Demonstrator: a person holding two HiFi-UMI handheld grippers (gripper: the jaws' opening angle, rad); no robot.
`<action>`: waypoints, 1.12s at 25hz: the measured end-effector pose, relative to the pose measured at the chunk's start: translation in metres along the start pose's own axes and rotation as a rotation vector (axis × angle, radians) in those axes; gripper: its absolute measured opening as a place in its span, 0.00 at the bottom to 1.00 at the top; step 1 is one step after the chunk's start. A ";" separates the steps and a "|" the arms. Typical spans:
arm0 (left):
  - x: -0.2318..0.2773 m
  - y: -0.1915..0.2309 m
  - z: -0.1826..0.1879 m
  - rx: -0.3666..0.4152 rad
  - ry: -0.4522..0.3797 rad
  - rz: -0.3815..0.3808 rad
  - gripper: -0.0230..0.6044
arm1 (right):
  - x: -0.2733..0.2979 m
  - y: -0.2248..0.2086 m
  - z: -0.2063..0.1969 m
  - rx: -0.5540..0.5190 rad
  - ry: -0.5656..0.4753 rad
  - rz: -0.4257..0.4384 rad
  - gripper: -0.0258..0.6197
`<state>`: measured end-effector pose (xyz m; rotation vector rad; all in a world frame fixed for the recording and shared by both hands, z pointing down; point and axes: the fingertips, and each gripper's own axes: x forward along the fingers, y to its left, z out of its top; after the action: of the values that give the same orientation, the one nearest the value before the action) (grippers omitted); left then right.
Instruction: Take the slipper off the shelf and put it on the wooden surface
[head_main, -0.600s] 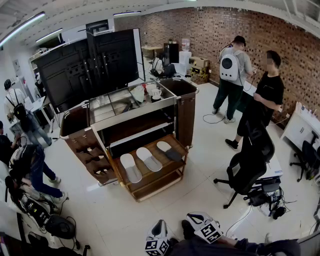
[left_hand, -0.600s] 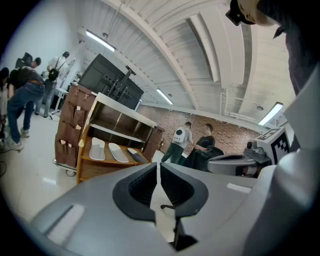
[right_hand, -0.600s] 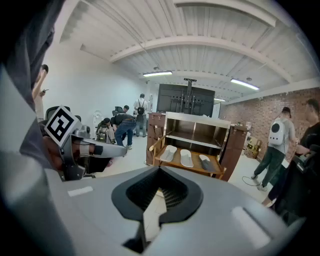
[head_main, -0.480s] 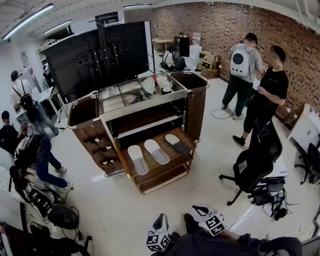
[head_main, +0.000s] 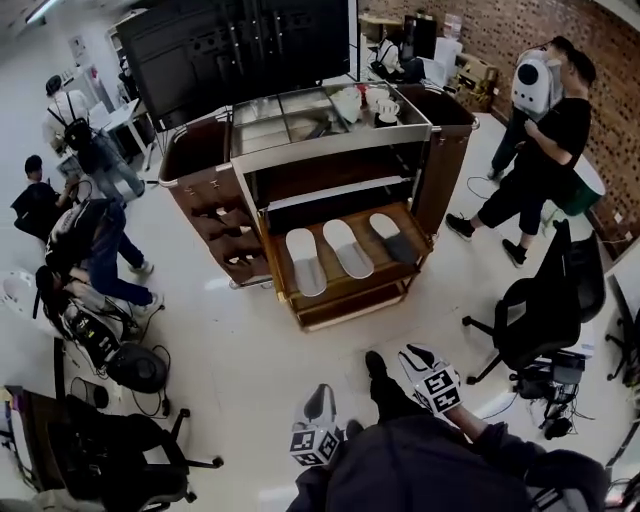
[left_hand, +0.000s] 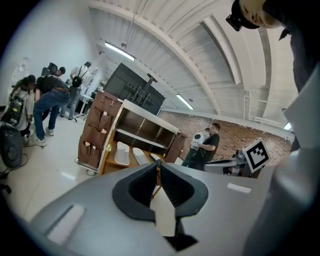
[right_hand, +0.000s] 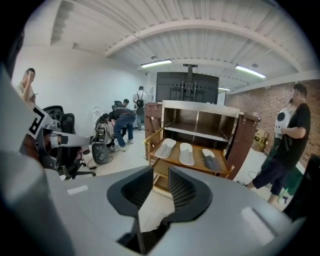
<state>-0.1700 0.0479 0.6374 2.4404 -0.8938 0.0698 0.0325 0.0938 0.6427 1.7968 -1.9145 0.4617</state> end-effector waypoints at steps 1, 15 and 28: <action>0.005 0.004 0.000 0.000 0.010 0.012 0.08 | 0.012 -0.009 0.001 0.000 0.005 0.001 0.16; 0.206 0.010 0.063 -0.010 0.116 0.187 0.08 | 0.318 -0.299 -0.006 -0.088 0.260 0.004 0.16; 0.361 -0.001 0.103 0.009 0.170 0.196 0.09 | 0.419 -0.349 -0.057 -0.184 0.407 0.066 0.06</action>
<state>0.0984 -0.2137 0.6300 2.3076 -1.0525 0.3470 0.3725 -0.2545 0.8946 1.4013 -1.6742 0.6012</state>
